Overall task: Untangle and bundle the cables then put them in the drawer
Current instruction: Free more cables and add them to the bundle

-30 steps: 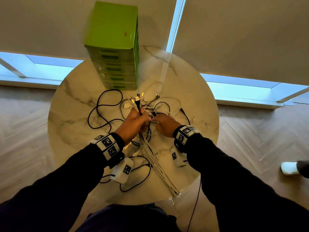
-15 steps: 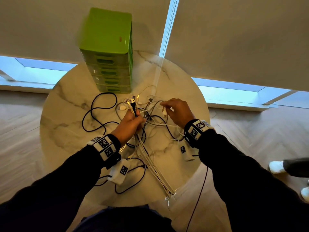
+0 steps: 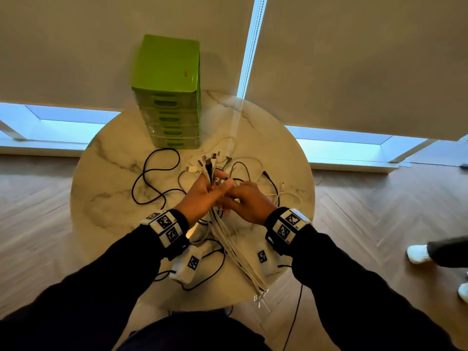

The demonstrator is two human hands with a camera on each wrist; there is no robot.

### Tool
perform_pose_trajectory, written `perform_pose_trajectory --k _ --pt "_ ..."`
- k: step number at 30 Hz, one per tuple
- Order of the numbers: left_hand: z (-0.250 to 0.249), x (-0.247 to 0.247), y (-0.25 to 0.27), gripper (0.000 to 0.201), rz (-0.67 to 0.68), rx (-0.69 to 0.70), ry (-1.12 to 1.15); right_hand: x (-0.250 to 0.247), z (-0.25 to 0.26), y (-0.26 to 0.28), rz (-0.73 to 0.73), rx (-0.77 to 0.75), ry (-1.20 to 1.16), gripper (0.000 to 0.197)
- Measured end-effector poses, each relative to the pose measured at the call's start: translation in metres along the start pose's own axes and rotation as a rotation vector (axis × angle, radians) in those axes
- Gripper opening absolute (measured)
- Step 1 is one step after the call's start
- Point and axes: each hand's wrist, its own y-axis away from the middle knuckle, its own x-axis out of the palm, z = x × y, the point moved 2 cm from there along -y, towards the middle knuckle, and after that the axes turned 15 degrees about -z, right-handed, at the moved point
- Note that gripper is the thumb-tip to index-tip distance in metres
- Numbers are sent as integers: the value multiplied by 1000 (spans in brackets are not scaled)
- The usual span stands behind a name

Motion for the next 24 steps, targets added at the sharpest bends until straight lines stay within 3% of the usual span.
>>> perform_pose_trajectory --k 5,10,17,19,22,24 --pt "2 -3 -3 27 21 43 -54 -6 20 9 -2 136 -122 27" --pt "16 -13 -15 20 -148 2 -50 0 25 26 20 203 -87 28" --pt "13 -2 -17 17 -110 -147 188 -12 37 23 -297 308 -142 24" --pt "14 3 -14 28 -81 -169 200 -10 39 17 -297 289 -117 21" --pt "15 9 -10 69 -52 -179 176 -1 37 13 -254 286 -58 24" --pt "14 12 -8 76 -33 -183 192 3 38 13 -238 283 -41 27"
